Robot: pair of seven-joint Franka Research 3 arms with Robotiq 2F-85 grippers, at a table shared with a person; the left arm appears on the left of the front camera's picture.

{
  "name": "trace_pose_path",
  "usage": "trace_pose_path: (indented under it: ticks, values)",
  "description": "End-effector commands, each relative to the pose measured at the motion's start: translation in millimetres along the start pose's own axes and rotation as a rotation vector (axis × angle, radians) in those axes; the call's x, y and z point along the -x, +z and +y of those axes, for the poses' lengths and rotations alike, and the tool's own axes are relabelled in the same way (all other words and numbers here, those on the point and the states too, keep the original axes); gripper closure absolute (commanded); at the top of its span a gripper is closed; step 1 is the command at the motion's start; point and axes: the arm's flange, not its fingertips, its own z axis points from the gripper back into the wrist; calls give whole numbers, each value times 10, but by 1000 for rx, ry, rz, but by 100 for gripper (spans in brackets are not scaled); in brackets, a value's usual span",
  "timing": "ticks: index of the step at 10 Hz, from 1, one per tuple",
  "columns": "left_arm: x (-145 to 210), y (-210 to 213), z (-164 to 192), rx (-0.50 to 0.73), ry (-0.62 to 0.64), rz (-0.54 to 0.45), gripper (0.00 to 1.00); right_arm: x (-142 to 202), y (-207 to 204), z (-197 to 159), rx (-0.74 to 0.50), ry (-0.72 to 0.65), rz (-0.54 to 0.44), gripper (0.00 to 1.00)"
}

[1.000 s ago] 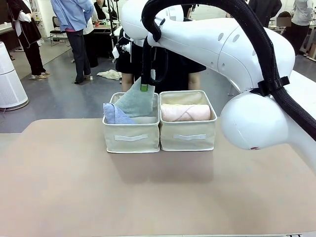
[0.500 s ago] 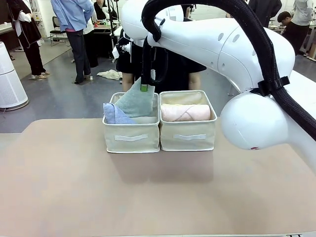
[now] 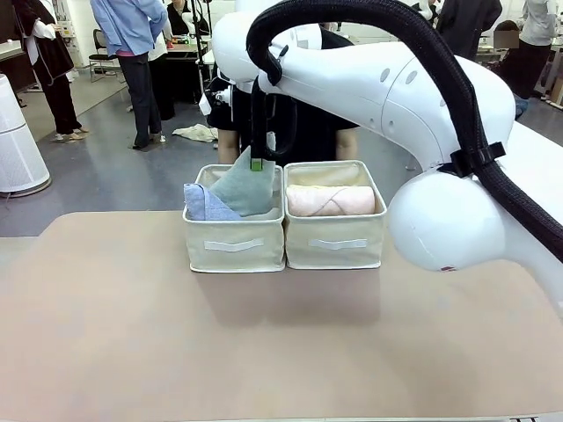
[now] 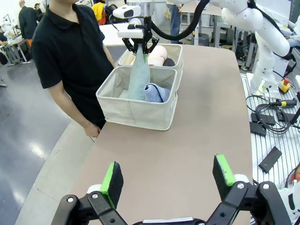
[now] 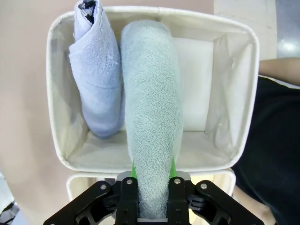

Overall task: Sort the towels based on their folding style.
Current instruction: Pick up another triangle-folded towel from the table and place it in the left Fabric basket.

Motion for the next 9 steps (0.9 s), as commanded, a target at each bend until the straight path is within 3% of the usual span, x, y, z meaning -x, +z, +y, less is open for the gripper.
trace_pose_path:
  ticks: [1, 9]
  values:
    - [-10, 16, -14, 3, -3, -5, 0, -13, 8, -18, 22, 9, 27, 77]
    - [-10, 16, -14, 3, -3, -5, 0, -51, -258, -65, -56, 18, 75, 77]
